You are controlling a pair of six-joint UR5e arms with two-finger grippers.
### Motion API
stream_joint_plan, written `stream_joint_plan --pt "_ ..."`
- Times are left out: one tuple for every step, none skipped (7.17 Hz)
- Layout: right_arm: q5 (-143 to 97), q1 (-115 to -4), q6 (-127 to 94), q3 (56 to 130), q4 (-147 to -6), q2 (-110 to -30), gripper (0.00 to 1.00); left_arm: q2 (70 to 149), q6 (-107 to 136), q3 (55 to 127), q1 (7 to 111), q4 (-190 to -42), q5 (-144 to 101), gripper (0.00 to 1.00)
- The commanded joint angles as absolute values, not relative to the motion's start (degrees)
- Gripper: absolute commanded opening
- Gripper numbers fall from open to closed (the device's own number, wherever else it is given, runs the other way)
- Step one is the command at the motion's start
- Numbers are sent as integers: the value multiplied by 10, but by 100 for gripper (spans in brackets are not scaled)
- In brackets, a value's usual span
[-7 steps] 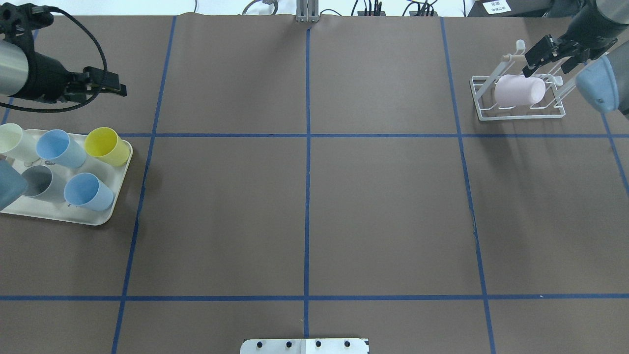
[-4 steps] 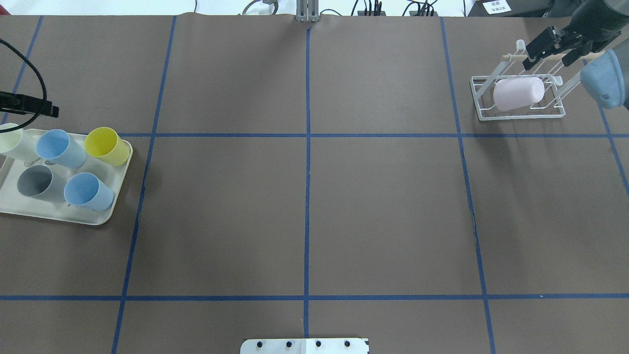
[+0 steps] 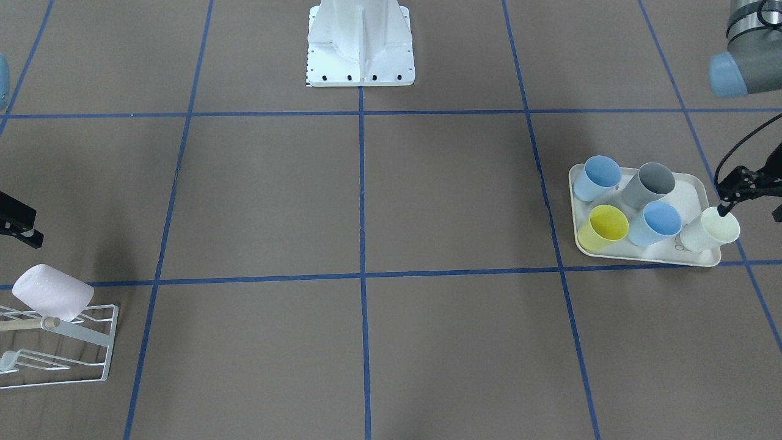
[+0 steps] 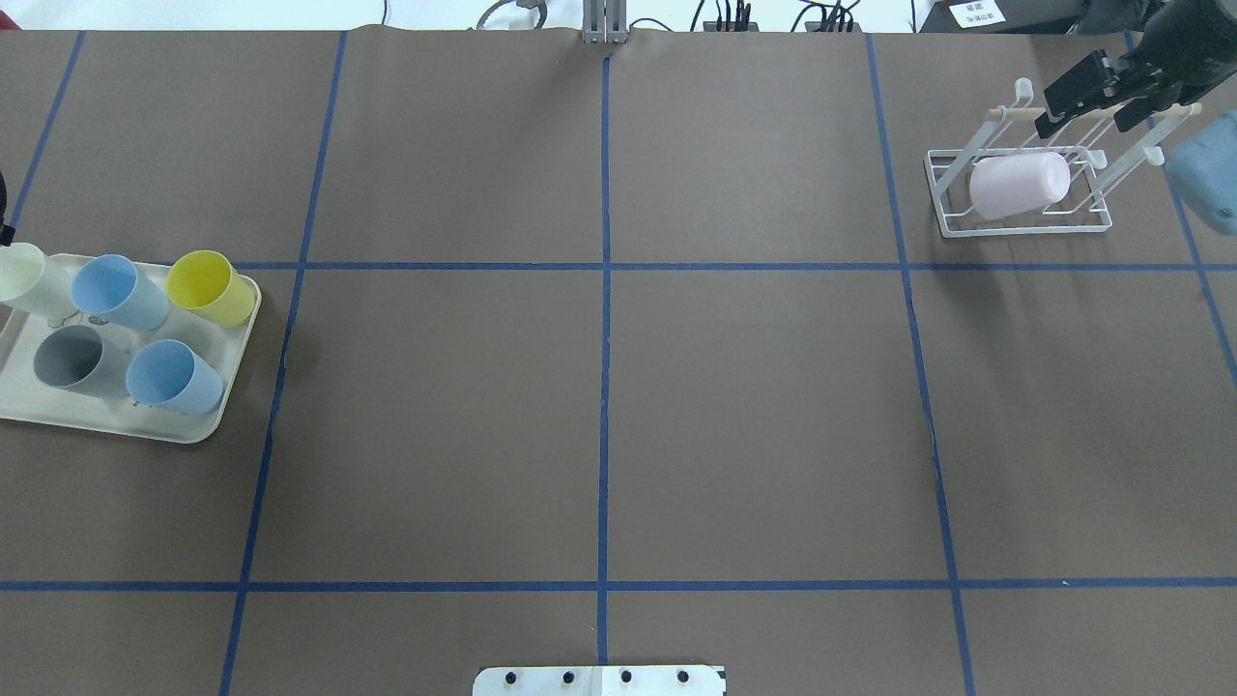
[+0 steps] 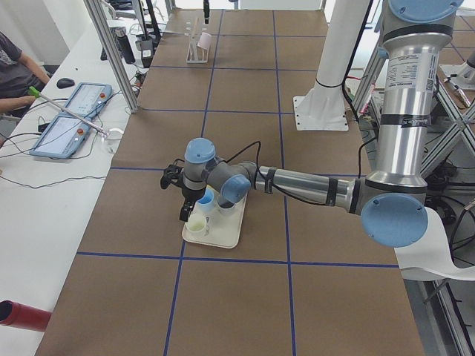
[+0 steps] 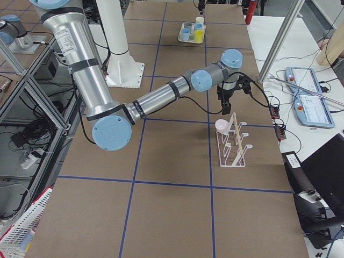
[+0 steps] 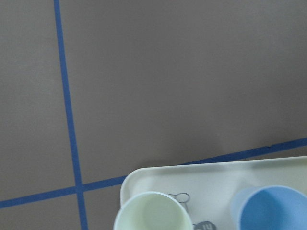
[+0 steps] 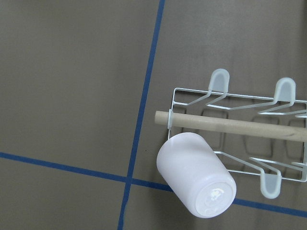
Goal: Transfer IKEA cup to right arm and place on rack
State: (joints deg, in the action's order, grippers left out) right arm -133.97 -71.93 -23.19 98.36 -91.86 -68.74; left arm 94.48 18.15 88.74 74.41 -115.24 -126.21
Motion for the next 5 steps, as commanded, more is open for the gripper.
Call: stream_joint_plan --pt "-1345 -719 -236 991 -917 -692 98 1000 137 785 802 -1148 -1350 100" --pt "-1345 -717 -236 991 -917 -692 98 1007 142 771 802 -1147 -1350 100" --pt "-1344 -715 -236 991 -917 -692 98 1031 146 727 802 -1148 -1350 100" --pt "-1344 -715 -236 991 -916 -693 98 1042 146 709 802 -1151 -1350 99" --pt "-1345 -713 -236 991 -915 -695 98 1042 147 711 799 -1149 -1352 98"
